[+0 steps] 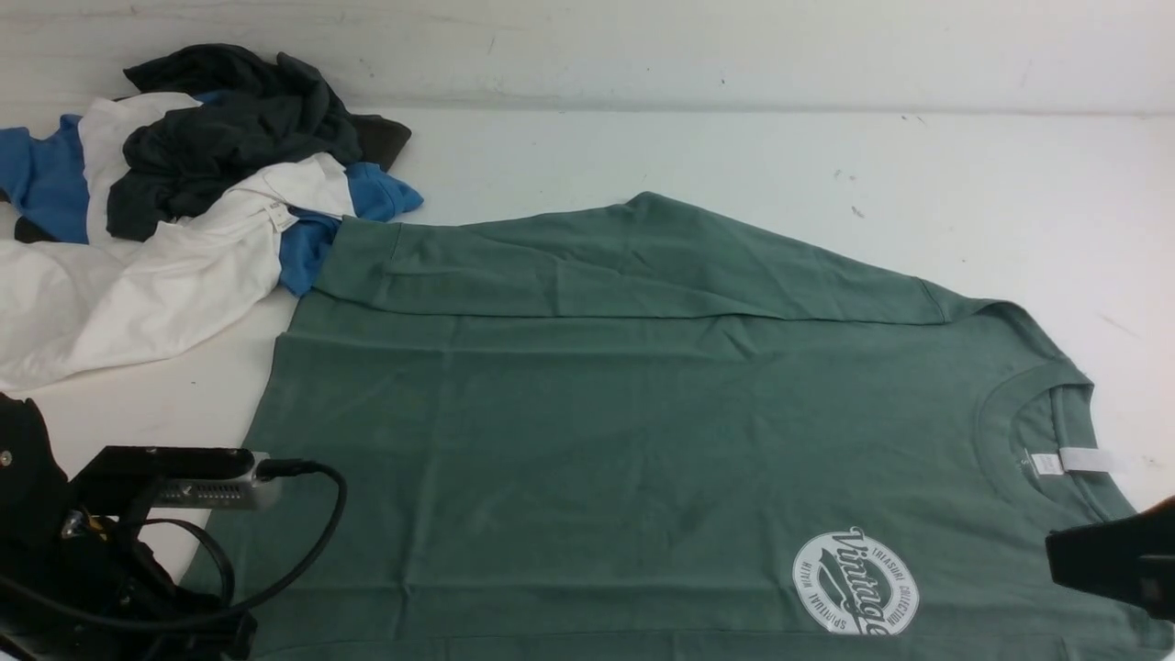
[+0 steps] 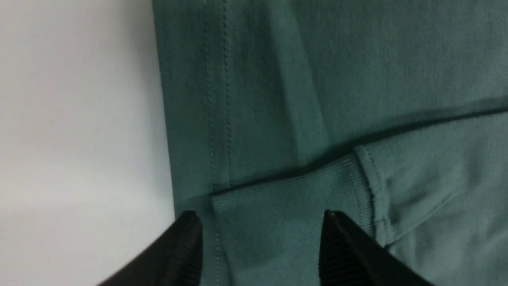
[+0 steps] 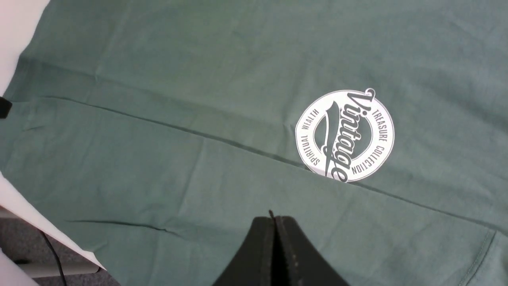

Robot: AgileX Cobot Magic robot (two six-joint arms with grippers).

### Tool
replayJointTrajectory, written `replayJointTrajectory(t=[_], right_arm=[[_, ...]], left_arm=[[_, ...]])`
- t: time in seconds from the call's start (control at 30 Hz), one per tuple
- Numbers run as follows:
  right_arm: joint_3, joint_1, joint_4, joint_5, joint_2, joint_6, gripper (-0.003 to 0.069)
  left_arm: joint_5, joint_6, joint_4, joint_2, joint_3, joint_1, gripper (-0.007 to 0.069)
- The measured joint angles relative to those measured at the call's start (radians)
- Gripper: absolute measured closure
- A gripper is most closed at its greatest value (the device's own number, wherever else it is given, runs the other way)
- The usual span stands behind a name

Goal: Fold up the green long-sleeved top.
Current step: Use the left arm to clamp the cuff closest to it

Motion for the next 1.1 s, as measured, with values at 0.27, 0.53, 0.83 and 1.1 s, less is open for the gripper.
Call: replayJointTrajectory(t=[0.27,0.53,0.83,1.1], right_arm=[[0.000,0.000,0.001,0.000,0.000,-0.003,0.0667],[0.000,0.000,0.001,0.001,0.000,-0.003,0.0667],[0.000,0.000,0.001,0.001,0.000,-0.010,0.0667],[0.000,0.000,0.001,0.001,0.000,-0.029,0.0667]], left_arm=[[-0.023,0.000,0.000,0.053,0.000,0.000,0.0250],[-0.033,0.000,0.000,0.083,-0.002,0.000,0.0266],[0.009,0.001,0.000,0.083,-0.012,0.000,0.0513],[0.121,0.000,0.028,0.083,-0.087,0.000,0.0619]])
